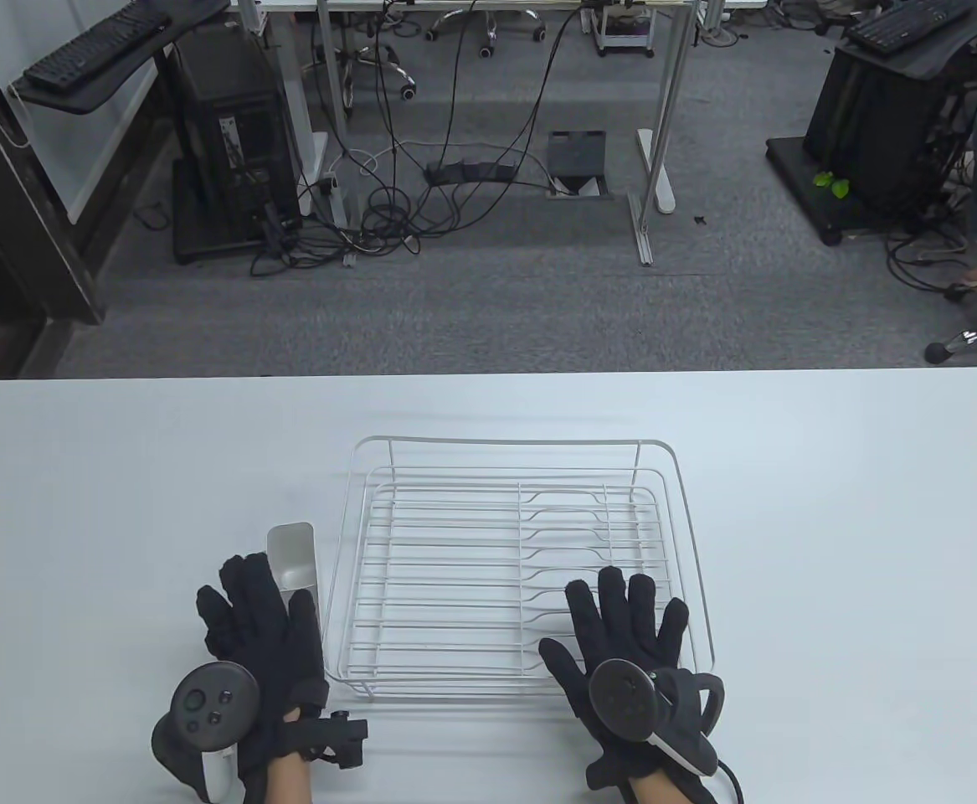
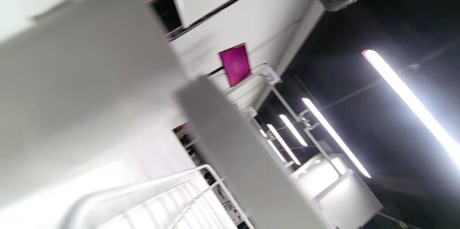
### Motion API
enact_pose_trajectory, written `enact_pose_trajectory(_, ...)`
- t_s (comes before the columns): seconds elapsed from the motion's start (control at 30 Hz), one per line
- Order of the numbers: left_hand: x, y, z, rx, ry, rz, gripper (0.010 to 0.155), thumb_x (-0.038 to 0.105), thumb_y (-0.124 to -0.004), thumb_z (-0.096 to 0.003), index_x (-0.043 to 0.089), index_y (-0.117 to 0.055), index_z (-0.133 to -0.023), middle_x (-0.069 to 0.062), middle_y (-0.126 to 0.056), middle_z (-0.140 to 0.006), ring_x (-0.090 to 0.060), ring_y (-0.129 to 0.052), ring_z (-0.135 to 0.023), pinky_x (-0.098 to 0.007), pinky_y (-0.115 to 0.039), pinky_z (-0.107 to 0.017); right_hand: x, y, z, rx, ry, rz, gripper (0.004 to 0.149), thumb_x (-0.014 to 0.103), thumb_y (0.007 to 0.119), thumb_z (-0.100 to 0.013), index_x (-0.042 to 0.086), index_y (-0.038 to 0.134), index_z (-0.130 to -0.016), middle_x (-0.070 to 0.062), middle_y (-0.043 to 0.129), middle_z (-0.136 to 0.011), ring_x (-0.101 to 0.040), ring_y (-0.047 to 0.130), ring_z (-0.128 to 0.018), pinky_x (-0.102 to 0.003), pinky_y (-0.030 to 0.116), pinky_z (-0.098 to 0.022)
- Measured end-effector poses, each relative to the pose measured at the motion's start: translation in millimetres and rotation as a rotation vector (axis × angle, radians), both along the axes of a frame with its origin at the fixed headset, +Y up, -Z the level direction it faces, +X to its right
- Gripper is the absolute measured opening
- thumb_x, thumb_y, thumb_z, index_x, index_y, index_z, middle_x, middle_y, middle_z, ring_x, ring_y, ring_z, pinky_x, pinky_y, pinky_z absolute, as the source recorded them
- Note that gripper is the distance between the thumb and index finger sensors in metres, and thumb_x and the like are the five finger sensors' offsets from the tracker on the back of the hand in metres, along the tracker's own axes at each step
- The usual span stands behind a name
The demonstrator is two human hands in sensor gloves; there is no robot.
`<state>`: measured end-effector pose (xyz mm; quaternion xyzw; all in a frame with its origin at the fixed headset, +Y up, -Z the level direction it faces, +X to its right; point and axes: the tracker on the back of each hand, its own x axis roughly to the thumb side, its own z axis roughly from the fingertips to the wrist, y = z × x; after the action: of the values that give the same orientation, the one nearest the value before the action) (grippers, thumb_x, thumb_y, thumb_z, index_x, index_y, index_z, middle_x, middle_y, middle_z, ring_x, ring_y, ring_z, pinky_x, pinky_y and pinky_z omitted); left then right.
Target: Hang the cutlery bin on dish rack (Opening facing upward)
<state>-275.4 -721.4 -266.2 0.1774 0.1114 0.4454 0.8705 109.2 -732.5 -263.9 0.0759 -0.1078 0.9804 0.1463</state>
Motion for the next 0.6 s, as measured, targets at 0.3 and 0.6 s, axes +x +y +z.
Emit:
enact_pose_trajectory(0.3, -13, -31, -10, -0.114, -0.018, 0.255, 0.066, 0.045, -0.061, -0.0637, 0.026, -0.026, -0.117, -0.007, -0.018, -0.122, -0.042, -0.007, -0.106, -0.065, -0.020, -0.071, 0, 0, 0, 0.000, 0.000, 0.001, 0.074, 0.063, 0.054, -0.055, 0.017, 0.053, -0.114, -0.023, 0.045, -0.119, -0.049, 0.031, -0.107, -0.065, 0.006, -0.066)
enact_pose_trajectory(0.6, -13, -42, -15, -0.153, 0.001, 0.281, 0.064, 0.034, -0.061, -0.0628, 0.028, -0.027, -0.116, -0.010, -0.026, -0.121, -0.043, -0.026, -0.108, -0.065, -0.033, -0.072, 0, 0, 0, 0.000, -0.001, 0.001, 0.074, 0.063, 0.054, -0.055, 0.017, 0.053, -0.113, -0.023, 0.046, -0.119, -0.049, 0.032, -0.107, -0.065, 0.006, -0.066)
